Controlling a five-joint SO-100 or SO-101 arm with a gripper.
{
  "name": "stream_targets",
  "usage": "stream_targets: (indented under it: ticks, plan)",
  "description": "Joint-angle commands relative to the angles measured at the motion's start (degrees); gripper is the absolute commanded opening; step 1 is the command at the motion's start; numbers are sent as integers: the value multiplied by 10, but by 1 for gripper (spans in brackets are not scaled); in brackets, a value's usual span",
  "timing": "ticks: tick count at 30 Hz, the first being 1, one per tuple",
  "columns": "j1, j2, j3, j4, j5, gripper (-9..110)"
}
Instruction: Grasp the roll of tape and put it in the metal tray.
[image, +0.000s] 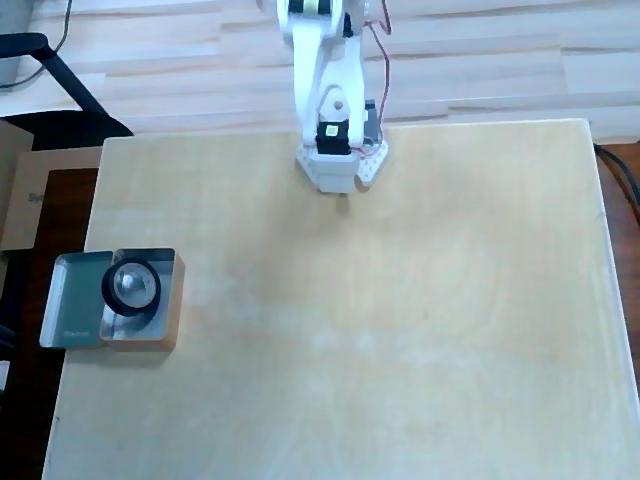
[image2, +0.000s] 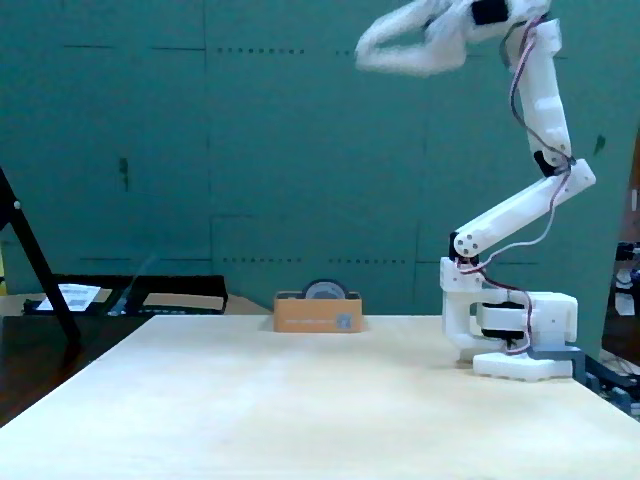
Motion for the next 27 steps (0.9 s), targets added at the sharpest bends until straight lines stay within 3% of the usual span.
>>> stream_targets:
  ticks: [1, 6, 11, 27]
  plan:
    - [-2, 57, 272, -17, 40, 0]
    - [-2, 146, 547, -177, 62, 0]
    - [-2, 215, 717, -277, 56, 0]
    - [3, 374, 930, -297, 20, 0]
